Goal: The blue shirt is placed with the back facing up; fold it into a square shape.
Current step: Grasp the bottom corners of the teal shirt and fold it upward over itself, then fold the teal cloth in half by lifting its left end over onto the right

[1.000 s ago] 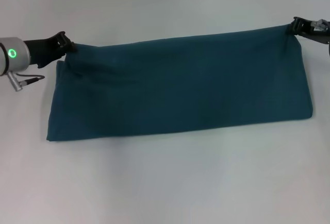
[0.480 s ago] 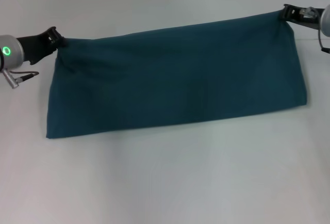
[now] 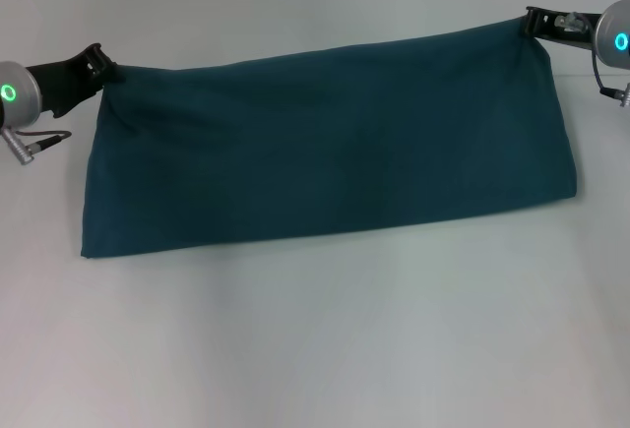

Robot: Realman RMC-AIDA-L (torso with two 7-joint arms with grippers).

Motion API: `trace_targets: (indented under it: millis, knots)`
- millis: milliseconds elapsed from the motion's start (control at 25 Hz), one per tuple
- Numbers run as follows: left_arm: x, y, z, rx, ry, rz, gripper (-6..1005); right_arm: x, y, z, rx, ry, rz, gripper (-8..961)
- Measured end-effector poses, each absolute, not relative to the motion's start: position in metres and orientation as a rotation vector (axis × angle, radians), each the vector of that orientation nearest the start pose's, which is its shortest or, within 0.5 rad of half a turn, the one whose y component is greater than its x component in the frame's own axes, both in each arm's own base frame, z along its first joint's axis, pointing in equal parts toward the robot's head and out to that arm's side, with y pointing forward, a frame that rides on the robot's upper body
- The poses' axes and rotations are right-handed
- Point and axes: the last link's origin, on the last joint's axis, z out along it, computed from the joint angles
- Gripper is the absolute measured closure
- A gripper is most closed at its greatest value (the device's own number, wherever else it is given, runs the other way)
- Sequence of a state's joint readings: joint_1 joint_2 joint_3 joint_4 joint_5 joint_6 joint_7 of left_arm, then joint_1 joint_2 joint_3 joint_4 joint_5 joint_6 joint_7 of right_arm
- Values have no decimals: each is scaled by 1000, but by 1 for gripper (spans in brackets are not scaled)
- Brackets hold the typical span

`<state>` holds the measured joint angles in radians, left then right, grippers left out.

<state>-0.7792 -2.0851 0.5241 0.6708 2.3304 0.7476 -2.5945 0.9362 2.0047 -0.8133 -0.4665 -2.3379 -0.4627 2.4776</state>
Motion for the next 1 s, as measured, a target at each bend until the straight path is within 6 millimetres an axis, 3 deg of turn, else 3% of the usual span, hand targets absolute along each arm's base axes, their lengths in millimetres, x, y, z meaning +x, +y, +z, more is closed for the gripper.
trace_targets:
  millis: [280,480,640,800,1000]
  knots:
    - [-277,459,50,-1543,-1653,-703,841,230,507,42,-1763,1243,411,819]
    - [-282,460,48,-1504,-1663,-710,826,226,515,57,-1765,1192,396,816]
    - [-283,459,48,-1475,-1680,-743,815,224,520,74,-1755,1172,405,711]
    - [-288,454,49,-1459,-1695,-762,632,228,515,82,-1779,1222,426,606]
    - [-293,438,58,-1493,-1728,-859,466,249,478,84,-1834,1387,561,405]
